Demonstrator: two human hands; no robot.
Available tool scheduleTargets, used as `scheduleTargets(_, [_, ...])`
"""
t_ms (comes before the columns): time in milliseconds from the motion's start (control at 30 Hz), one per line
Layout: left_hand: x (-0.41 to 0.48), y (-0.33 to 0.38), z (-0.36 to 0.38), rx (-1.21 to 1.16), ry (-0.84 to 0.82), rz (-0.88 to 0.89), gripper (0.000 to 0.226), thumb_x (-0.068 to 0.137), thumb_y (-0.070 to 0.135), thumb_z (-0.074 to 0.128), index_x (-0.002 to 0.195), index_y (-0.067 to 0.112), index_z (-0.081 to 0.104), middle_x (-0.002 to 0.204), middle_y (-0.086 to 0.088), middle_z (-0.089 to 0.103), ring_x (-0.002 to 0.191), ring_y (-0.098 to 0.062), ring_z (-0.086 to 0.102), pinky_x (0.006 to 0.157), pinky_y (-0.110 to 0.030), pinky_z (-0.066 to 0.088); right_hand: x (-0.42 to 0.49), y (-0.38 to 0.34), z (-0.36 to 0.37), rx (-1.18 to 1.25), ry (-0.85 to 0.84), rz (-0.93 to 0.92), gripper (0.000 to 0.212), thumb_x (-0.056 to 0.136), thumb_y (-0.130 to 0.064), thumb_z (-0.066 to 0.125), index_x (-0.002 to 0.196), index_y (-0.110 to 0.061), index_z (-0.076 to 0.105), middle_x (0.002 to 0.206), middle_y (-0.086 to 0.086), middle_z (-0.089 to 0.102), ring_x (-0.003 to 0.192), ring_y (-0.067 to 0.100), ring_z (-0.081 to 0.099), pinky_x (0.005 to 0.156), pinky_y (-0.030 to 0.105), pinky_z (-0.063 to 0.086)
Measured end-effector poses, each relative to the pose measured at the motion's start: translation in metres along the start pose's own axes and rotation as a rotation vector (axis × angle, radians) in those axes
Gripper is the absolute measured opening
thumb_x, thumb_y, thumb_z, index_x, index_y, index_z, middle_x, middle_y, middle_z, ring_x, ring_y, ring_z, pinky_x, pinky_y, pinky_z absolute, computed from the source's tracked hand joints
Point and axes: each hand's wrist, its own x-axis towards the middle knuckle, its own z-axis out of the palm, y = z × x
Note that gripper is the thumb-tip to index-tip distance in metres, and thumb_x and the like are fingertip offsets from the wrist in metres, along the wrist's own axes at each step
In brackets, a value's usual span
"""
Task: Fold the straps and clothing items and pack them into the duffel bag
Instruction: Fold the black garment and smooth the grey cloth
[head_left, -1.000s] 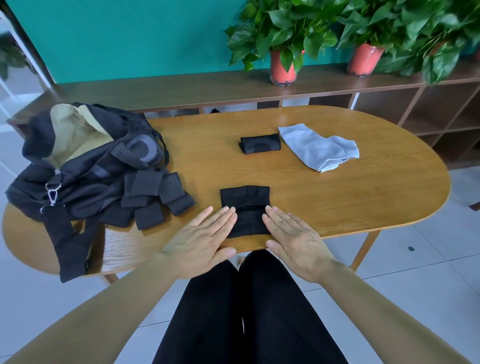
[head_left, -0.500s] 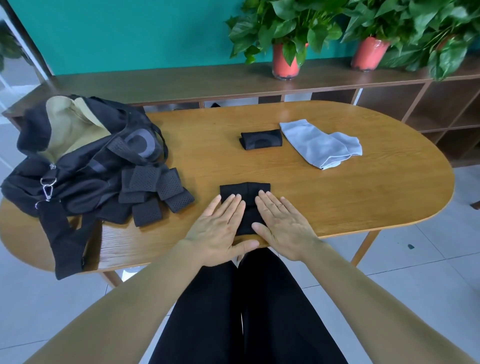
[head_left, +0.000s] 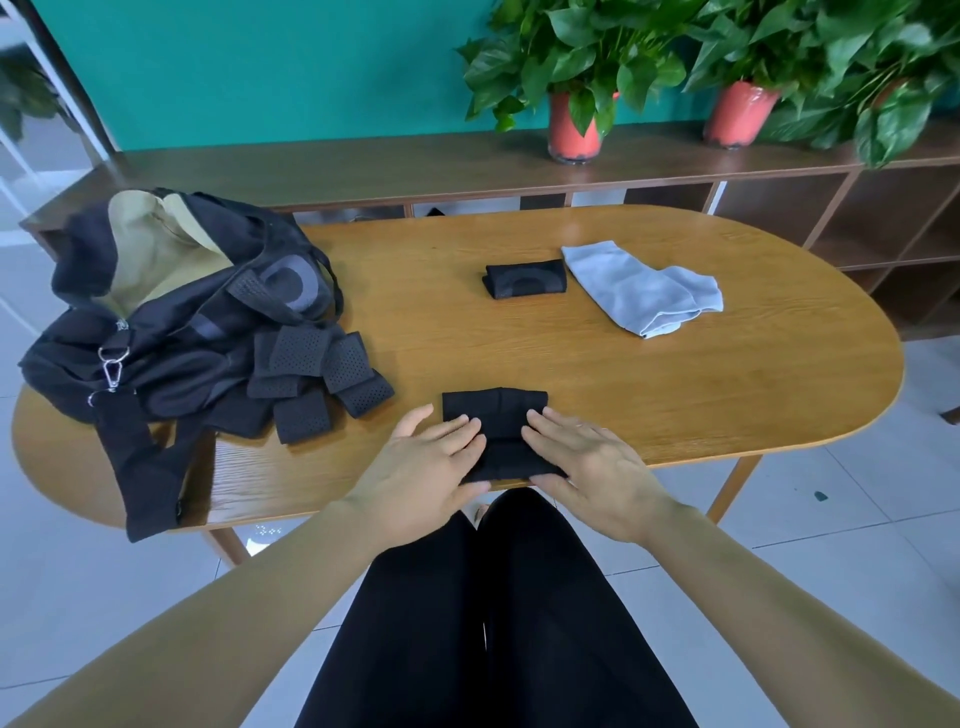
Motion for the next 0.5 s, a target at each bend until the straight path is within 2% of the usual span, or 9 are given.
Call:
scheduleTargets(67, [0.002, -0.002, -0.003, -0.235, 0.032, -0.087, 0.066, 0.093, 0.057, 0.021, 0.131, 0.018, 0.057, 0.144, 0.003, 0.046, 0.136, -0.008, 0.039, 0.113, -0.034, 0.012, 0.004, 0.0, -0.005, 0.181, 0.025, 0.081, 0.052, 0.096, -0.051, 0.036, 0.141, -0.025, 0.044, 0.15, -0.013, 0.032, 0.142, 0.003, 0.017, 0.117, 0.028, 0.01])
scheduleTargets(100, [0.004, -0.004, -0.004, -0.366, 0.02, -0.149, 0.06, 0.092, 0.055, 0.026, 0.126, 0.019, 0.06, 0.14, 0.004, 0.052, 0.131, -0.007, 0.044, 0.11, -0.031, 0.021, 0.007, -0.001, -0.007, 0.247, 0.055, 0.123, 0.044, 0.096, -0.044, 0.044, 0.137, -0.026, 0.05, 0.146, -0.014, 0.039, 0.14, 0.001, 0.023, 0.117, 0.03, 0.014])
scheduleTargets(167, [0.008, -0.005, -0.009, -0.611, 0.066, -0.284, 0.044, 0.093, 0.048, 0.043, 0.104, 0.014, 0.067, 0.105, -0.001, 0.07, 0.094, -0.01, 0.064, 0.084, -0.031, 0.044, 0.012, -0.002, -0.007, 0.392, 0.135, 0.221, 0.034, 0.094, -0.037, 0.054, 0.125, -0.026, 0.062, 0.131, -0.016, 0.054, 0.126, 0.001, 0.041, 0.11, 0.03, 0.028])
scheduleTargets(233, [0.013, -0.006, -0.012, -0.725, 0.159, -0.393, 0.034, 0.094, 0.039, 0.054, 0.079, 0.009, 0.061, 0.065, -0.004, 0.058, 0.059, -0.011, 0.051, 0.059, -0.031, 0.04, 0.018, -0.005, -0.005, 0.527, 0.227, 0.324, 0.022, 0.091, -0.037, 0.058, 0.097, -0.022, 0.073, 0.095, -0.014, 0.066, 0.091, 0.005, 0.057, 0.086, 0.031, 0.047])
scheduleTargets(267, [0.016, -0.006, -0.013, -0.751, 0.192, -0.445, 0.035, 0.093, 0.036, 0.056, 0.069, 0.012, 0.055, 0.056, -0.001, 0.048, 0.052, -0.009, 0.042, 0.054, -0.028, 0.034, 0.022, -0.007, -0.004, 0.566, 0.273, 0.378, 0.027, 0.09, -0.039, 0.059, 0.077, -0.018, 0.069, 0.072, -0.01, 0.062, 0.07, 0.009, 0.054, 0.068, 0.032, 0.047])
scheduleTargets(300, [0.019, -0.006, -0.014, -0.761, 0.218, -0.5, 0.038, 0.092, 0.035, 0.058, 0.062, 0.015, 0.046, 0.051, 0.004, 0.039, 0.049, -0.008, 0.036, 0.052, -0.025, 0.029, 0.026, -0.01, -0.004, 0.593, 0.308, 0.445, 0.037, 0.089, -0.04, 0.06, 0.061, -0.016, 0.058, 0.056, -0.007, 0.05, 0.056, 0.012, 0.045, 0.056, 0.031, 0.04])
scheduleTargets(333, [0.023, -0.006, -0.013, -0.757, 0.243, -0.552, 0.043, 0.092, 0.034, 0.058, 0.058, 0.016, 0.039, 0.05, 0.007, 0.034, 0.049, -0.009, 0.032, 0.05, -0.025, 0.026, 0.031, -0.012, -0.003, 0.609, 0.335, 0.507, 0.046, 0.088, -0.041, 0.061, 0.052, -0.017, 0.045, 0.049, -0.006, 0.039, 0.049, 0.013, 0.036, 0.052, 0.028, 0.032])
scheduleTargets(400, [0.033, -0.007, -0.01, -0.76, 0.287, -0.643, 0.049, 0.091, 0.035, 0.06, 0.058, 0.015, 0.03, 0.05, 0.005, 0.029, 0.05, -0.013, 0.029, 0.051, -0.029, 0.025, 0.04, -0.014, -0.003, 0.618, 0.382, 0.602, 0.054, 0.087, -0.043, 0.062, 0.049, -0.019, 0.032, 0.045, -0.007, 0.03, 0.048, 0.014, 0.029, 0.056, 0.027, 0.025])
scheduleTargets(500, [0.045, -0.01, -0.004, -0.679, 0.301, -0.743, 0.053, 0.09, 0.04, 0.06, 0.058, 0.014, 0.027, 0.051, 0.002, 0.03, 0.052, -0.018, 0.032, 0.053, -0.032, 0.027, 0.054, -0.014, 0.001, 0.555, 0.43, 0.689, 0.045, 0.086, -0.046, 0.061, 0.052, -0.023, 0.041, 0.048, -0.008, 0.041, 0.058, 0.018, 0.042, 0.067, 0.032, 0.034])
